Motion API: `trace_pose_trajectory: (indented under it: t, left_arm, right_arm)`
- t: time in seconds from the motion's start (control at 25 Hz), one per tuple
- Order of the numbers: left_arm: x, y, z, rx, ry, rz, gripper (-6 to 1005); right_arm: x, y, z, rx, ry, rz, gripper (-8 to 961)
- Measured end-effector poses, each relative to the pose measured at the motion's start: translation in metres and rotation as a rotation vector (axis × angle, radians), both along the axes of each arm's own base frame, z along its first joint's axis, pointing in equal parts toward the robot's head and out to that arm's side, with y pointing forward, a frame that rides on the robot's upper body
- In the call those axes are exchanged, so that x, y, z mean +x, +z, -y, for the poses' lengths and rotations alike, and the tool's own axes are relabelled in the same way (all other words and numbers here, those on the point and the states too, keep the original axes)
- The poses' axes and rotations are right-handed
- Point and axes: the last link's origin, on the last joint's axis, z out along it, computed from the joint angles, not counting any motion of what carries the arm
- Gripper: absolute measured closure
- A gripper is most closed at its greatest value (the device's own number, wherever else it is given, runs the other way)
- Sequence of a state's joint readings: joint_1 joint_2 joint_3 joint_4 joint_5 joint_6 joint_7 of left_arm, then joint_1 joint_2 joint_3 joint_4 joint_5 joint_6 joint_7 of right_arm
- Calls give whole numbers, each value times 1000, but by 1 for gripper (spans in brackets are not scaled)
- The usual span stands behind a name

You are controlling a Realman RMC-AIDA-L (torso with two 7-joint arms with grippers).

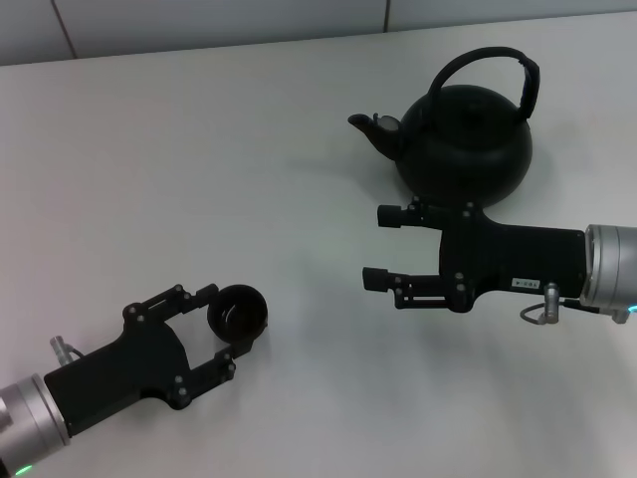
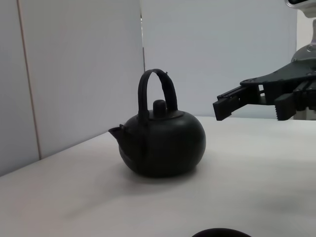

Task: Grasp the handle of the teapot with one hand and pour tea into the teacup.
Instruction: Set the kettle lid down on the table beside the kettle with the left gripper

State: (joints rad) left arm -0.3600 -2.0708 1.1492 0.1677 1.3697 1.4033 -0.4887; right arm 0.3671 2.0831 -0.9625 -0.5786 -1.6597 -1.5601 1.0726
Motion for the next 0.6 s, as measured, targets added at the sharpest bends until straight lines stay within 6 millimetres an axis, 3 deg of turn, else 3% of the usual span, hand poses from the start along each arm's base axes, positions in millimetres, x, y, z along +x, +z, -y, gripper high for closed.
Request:
trace_pose_trajectory:
  t: [0.6]
  left_arm:
    - [0, -3, 1, -16, -5, -14, 346]
  right_arm:
    - [0, 0, 0, 1, 0, 0, 161]
